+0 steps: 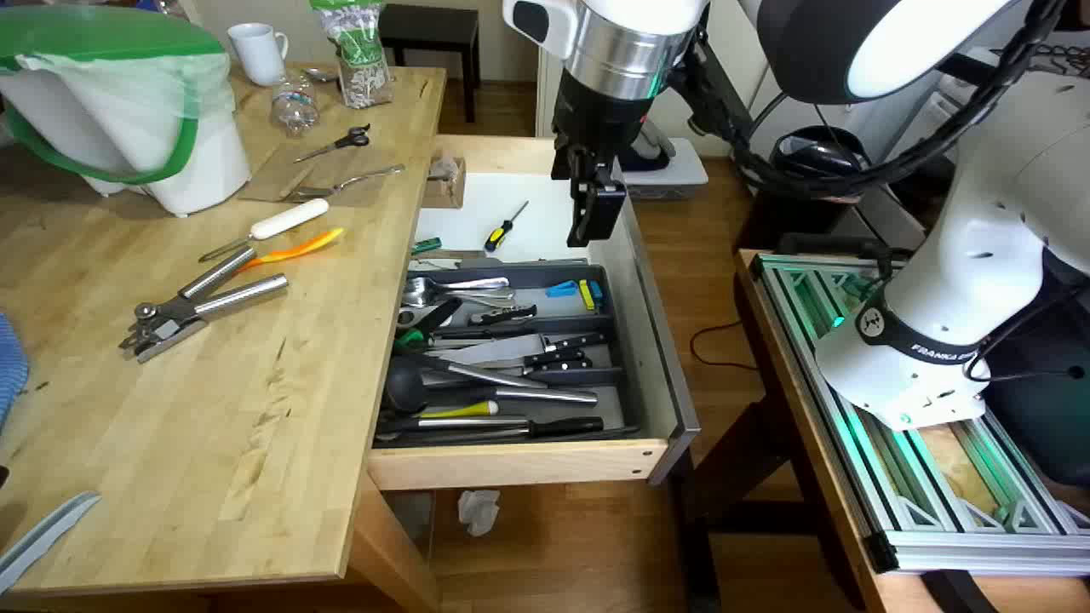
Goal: Move the fork in the drawer to the left then remove the spoon from the drawer and put it on the table
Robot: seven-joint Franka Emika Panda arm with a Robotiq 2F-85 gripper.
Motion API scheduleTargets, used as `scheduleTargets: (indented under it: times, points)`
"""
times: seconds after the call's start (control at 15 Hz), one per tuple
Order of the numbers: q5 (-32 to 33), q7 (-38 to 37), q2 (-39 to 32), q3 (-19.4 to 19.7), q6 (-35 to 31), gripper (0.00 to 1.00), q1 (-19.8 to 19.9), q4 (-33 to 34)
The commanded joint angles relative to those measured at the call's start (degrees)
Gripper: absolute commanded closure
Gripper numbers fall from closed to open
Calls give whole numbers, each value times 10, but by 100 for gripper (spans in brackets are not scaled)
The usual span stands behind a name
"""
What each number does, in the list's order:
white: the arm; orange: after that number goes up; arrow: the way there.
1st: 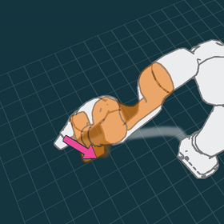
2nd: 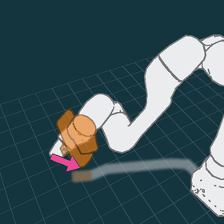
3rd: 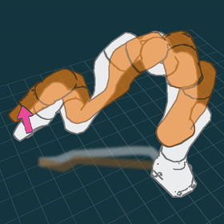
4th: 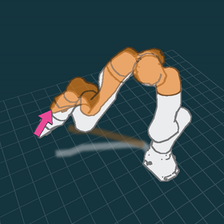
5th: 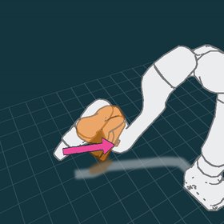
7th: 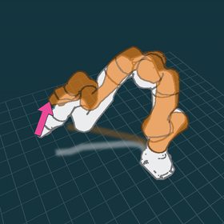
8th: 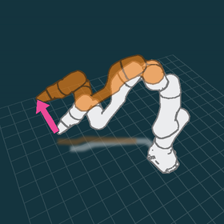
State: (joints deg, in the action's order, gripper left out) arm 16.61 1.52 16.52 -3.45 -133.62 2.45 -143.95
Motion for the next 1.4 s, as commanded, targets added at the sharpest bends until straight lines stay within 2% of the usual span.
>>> scheduleTargets:
  times: [0.0, 0.33, 0.6, 0.73, 1.07, 1.2, 1.27, 1.33]
  points:
    - [2, -1, 0, 6, 2, 0, -6, 1]
    - [2, -1, 0, 6, 2, 0, -6, 1]
    - [27, -11, -39, 25, -64, 0, 16, -12]
    - [48, -16, -64, 36, -129, 0, 30, -23]
    - [169, -44, -164, 59, -296, 0, 72, -27]
    - [250, -85, -207, 70, -344, 0, 91, -13]
    - [260, -96, -229, 80, -377, 0, 93, -10]
    - [324, -138, -244, 97, -386, 0, 98, 4]
